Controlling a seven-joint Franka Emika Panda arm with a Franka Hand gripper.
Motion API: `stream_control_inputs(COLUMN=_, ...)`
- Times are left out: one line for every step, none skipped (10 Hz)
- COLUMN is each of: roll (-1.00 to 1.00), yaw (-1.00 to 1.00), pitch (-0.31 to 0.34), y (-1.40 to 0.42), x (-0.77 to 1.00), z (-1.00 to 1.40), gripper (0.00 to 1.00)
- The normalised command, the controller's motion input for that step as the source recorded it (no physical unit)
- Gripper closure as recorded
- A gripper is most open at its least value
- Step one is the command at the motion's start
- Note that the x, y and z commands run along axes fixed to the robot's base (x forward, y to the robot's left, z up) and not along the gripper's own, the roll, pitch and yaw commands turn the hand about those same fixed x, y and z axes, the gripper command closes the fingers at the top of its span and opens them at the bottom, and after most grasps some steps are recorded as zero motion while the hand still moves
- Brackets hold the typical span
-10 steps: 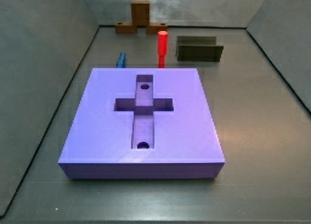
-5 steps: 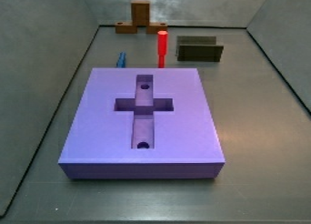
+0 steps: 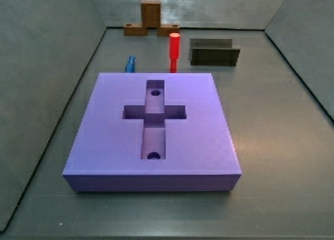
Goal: Pick up the green object. Move up. Move to above the board. Insert the green object.
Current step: Insert the green object.
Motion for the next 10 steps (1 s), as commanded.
stream_control_inputs(roll=0.00, yaw=0.00, pitch=-0.066, y=0.00, x=0.00, z=-0.34, gripper=1.00)
stream_control_inputs(roll=0.05, yaw=0.02, pitch=-0.106, y=-0.06, x=0.03, z=-0.75, gripper=1.00)
stream_control_inputs(roll=0.11, yaw=0.05, pitch=-0.079, y=-0.18, x=0.20, z=-0.88, gripper=1.00)
stream_control_inputs(roll=0.13, yaw=0.00, pitch=-0.006, y=-0.41, x=0.60, z=-0.85, gripper=1.00)
stream_control_inputs(roll=0.17, yaw=0.00, pitch=0.000, y=-0.46, x=0.68, z=-0.91, gripper=1.00)
stream_control_inputs(roll=0.19, yaw=0.00, pitch=0.000, y=-0.48, x=0.77, z=-0.88, gripper=1.00)
stream_control_inputs(roll=0.21, yaw=0.00, pitch=0.000, y=-0.44, x=0.87, z=-0.80, gripper=1.00)
stream_control_inputs(roll=0.21, yaw=0.02, pitch=0.027, y=-0.15, x=0.62, z=-0.80, gripper=1.00)
stream_control_inputs(roll=0.02, yaw=0.05, pitch=0.013, y=0.00, x=0.27, z=-0.79, gripper=1.00)
stream_control_inputs(roll=-0.06, yaw=0.00, pitch=0.000, y=0.00, x=0.13, z=-0.66, gripper=1.00)
